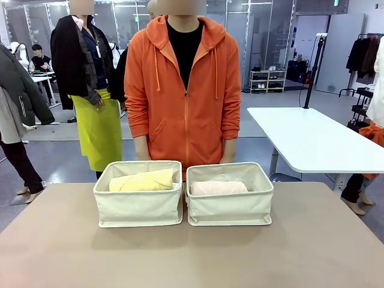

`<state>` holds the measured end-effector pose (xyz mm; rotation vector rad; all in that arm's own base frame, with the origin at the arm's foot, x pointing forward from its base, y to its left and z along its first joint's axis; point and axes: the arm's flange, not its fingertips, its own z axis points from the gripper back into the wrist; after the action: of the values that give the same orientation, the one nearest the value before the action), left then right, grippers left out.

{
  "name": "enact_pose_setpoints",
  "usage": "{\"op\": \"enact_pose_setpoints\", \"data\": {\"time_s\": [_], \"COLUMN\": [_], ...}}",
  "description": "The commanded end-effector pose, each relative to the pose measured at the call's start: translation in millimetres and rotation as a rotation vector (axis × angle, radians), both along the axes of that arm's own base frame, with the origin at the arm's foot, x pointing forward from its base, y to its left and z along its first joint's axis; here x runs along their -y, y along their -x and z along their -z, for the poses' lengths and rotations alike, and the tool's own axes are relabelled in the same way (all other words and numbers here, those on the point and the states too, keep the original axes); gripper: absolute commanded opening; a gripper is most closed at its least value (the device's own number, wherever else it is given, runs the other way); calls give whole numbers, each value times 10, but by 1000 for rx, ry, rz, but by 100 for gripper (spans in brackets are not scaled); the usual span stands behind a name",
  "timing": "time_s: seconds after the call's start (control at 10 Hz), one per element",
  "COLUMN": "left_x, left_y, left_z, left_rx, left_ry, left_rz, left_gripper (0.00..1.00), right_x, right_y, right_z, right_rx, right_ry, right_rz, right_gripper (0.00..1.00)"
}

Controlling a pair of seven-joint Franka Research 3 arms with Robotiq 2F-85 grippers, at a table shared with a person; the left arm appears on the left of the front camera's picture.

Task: Divide the towels into two baskets.
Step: Pick up one hotel-folded towel from the bottom of the table and place it in the Fabric basket indicated by the person.

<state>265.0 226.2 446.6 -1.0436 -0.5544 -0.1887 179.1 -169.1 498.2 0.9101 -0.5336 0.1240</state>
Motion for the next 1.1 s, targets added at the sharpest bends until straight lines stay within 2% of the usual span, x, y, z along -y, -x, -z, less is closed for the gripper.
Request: {"op": "enact_pose_setpoints", "data": {"time_s": [0.0,1.0], "left_x": [9,9], "left_y": [32,32], "left_z": [-46,-46], "left_rx": [0,0], "left_ry": [20,20], "left_rz": [-5,-5], "left_gripper": [93,93], "right_x": [-31,-31], "right_y": [-28,-28], "right_z": [-20,-20], "right_rx": [-4,-4], "right_ry": [-16,-16], "right_rz": [0,0], "right_gripper": [100,100]}}
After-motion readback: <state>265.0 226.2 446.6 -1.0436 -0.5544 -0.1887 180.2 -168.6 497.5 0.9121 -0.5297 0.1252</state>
